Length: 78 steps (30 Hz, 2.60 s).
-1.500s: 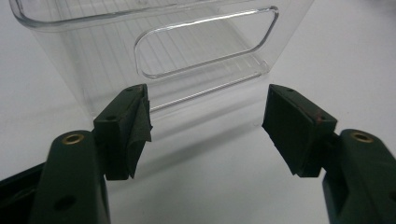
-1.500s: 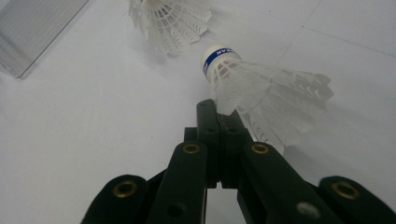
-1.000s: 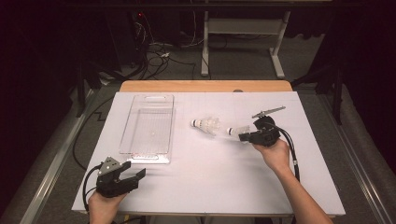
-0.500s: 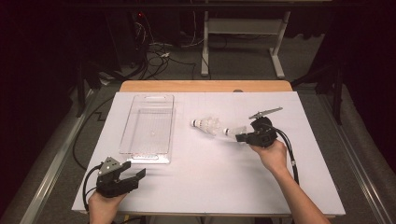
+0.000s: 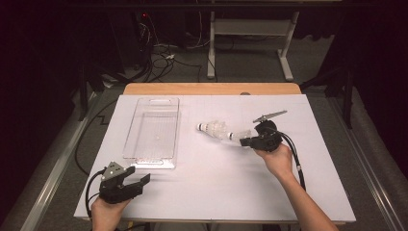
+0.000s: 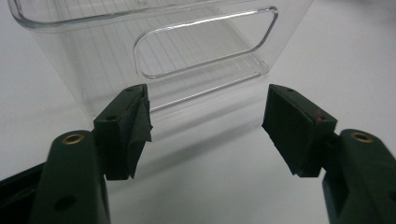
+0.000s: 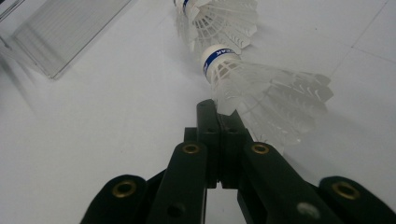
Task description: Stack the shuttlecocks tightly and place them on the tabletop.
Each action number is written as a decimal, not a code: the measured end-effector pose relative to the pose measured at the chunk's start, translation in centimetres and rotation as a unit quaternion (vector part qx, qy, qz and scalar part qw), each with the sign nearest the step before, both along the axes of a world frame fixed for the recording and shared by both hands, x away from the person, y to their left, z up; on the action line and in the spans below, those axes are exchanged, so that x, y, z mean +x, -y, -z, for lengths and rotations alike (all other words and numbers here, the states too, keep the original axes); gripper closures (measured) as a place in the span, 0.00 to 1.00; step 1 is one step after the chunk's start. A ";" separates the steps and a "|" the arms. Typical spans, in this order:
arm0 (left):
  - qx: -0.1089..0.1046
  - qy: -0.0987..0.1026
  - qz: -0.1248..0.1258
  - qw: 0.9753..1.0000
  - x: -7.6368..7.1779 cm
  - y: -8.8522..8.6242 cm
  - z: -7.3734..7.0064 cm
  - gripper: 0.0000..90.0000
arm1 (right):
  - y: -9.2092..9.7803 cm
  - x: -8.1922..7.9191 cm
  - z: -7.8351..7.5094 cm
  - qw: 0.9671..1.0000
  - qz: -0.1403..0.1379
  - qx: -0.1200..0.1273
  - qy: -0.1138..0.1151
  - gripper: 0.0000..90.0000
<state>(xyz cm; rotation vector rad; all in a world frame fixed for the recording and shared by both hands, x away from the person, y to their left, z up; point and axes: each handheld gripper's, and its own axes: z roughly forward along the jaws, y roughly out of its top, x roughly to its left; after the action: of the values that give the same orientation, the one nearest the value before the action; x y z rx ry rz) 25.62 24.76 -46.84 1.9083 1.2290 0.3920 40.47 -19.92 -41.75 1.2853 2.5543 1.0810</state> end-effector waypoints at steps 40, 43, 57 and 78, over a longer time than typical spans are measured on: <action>0.000 0.000 0.001 1.000 0.0 0.0 0.0 0.37 | -2.2 2.2 0.5 1.000 0.005 -0.010 0.000 1.00; 0.001 0.000 0.002 1.000 0.0 -0.1 0.0 0.37 | -2.3 2.3 0.6 1.000 0.005 -0.010 -0.002 1.00; 0.001 -0.001 0.003 1.000 0.0 -0.1 0.0 0.37 | -3.0 2.8 0.6 1.000 0.004 -0.013 -0.003 1.00; 0.002 -0.001 0.003 1.000 0.0 -0.1 0.0 0.37 | -3.8 3.3 0.8 1.000 0.001 -0.014 -0.005 1.00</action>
<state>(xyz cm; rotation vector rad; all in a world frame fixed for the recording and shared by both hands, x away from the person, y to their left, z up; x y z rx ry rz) 25.60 24.84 -46.81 1.9152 1.2234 0.3895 43.80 -16.11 -42.58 1.2897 2.5655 1.0360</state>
